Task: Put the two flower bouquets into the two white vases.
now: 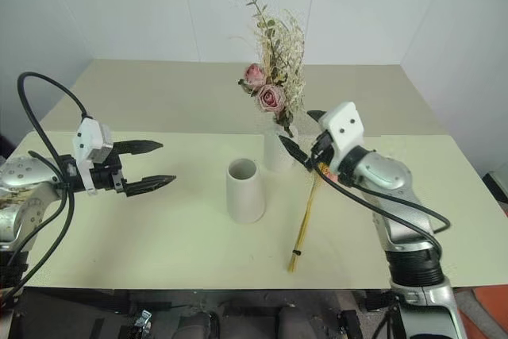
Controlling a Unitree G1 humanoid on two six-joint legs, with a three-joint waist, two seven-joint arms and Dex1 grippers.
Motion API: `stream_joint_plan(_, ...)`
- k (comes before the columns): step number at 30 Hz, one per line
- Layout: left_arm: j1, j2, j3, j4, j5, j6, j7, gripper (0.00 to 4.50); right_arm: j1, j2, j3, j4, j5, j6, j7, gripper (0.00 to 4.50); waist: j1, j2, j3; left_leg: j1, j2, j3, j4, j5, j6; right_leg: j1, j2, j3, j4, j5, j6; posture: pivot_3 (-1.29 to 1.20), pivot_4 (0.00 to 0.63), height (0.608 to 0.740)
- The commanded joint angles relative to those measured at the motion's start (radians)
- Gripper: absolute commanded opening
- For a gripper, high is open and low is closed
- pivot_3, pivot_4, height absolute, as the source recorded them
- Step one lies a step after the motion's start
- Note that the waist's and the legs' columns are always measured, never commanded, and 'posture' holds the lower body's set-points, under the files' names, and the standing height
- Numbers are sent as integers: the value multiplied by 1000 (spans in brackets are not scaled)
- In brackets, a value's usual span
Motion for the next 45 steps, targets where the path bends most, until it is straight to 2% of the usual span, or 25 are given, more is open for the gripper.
stream_joint_plan(1, 7, 21, 54, -42, -19, 2, 8, 4500, 25, -86, -127, -135, 101, 135, 22, 4473, 2, 0, 0, 0, 0, 0, 0, 0, 0, 0, 0, 0, 0, 0, 0, 0, 150, 740)
stream_joint_plan(5, 0, 22, 70, -39, -35, 9, -2, 4500, 82, -286, -154, -249, 166, 478, 33, 4473, 6, 0, 0, 1, 0, 0, 0, 0, 0, 1, 0, 0, -1, 0, 0, 0, 150, 740)
stream_joint_plan(7, -12, 19, 71, -34, -48, 10, -15, 4500, 76, -327, -165, -296, 248, 672, 15, 4473, 6, -1, 0, 1, 0, 0, 0, 0, 0, 1, 0, 0, -1, -1, 0, 0, 150, 740)
stream_joint_plan(10, -23, 29, 60, -21, -47, 7, -39, 4500, 8, -304, -118, -321, 273, 909, -68, 4473, -5, -1, 0, 2, 0, 0, 0, 0, 0, 1, 0, 1, -1, -1, 1, 0, 150, 740)
stream_joint_plan(13, -32, 32, 53, -2, -39, -3, -56, 4500, -91, -198, -102, -301, 282, 1151, -139, 4473, -9, -1, -1, 3, 0, -1, 0, 0, 0, 1, 1, 1, 0, -2, 3, 0, 150, 740)
stream_joint_plan(19, -28, 46, 69, 2, -43, 1, -71, 4500, -114, -109, -53, -260, 353, 1184, -265, 4473, 2, -1, 0, -1, 0, -2, 0, 0, 0, 0, 0, 0, -2, -1, 0, 0, 150, 740)
stream_joint_plan(23, 45, 81, 120, -35, -65, 20, -86, 4500, -126, -55, -6, -191, 342, 1184, -353, 4473, -4, -1, -1, -3, -1, -2, 0, 0, 0, -2, 0, 0, -3, 0, -1, 0, 150, 740)
stream_joint_plan(26, 137, 130, 207, -64, -79, 39, -101, 4500, -144, -42, -9, -125, 344, 1184, -392, 4473, -9, -1, 0, -3, 0, -2, 0, 0, 0, -2, 0, 0, -2, 0, 0, 0, 150, 740)
stream_joint_plan(29, 231, 170, 302, -69, -86, 43, -131, 4500, -152, -36, -6, -81, 356, 1184, -406, 3874, -7, -1, -1, -3, 0, -2, 0, 0, 0, -3, 0, -1, -2, -1, 0, 0, 150, 740)
stream_joint_plan(33, 326, 202, 415, -69, -90, 42, -158, 4500, -169, -1, 6, -26, 368, 1184, -404, 2467, -6, -1, 0, -3, 1, -2, 0, 0, 0, -3, 0, -1, -2, -1, 0, 0, 150, 740)
stream_joint_plan(39, 399, 199, 504, -109, -94, 56, -144, 4500, -188, 33, 38, 45, 323, 1184, -406, 265, -3, -1, -1, -3, 1, -2, 0, 0, 0, -3, 0, -1, -2, -1, 0, 0, 150, 740)
stream_joint_plan(40, 408, 196, 510, -117, -95, 58, -141, 4500, -190, 32, 38, 54, 316, 1184, -406, 20, -2, -1, -1, -3, 1, -2, 0, 0, 0, -3, 0, -2, -3, -1, 0, 0, 150, 740)
stream_joint_plan(45, 442, 182, 528, -141, -91, 59, -125, 4500, -189, 16, 22, 75, 274, 1184, -407, 20, -2, -2, -1, -3, 1, -1, 0, 0, 0, -3, 0, -2, -3, -1, 0, 0, 150, 740)
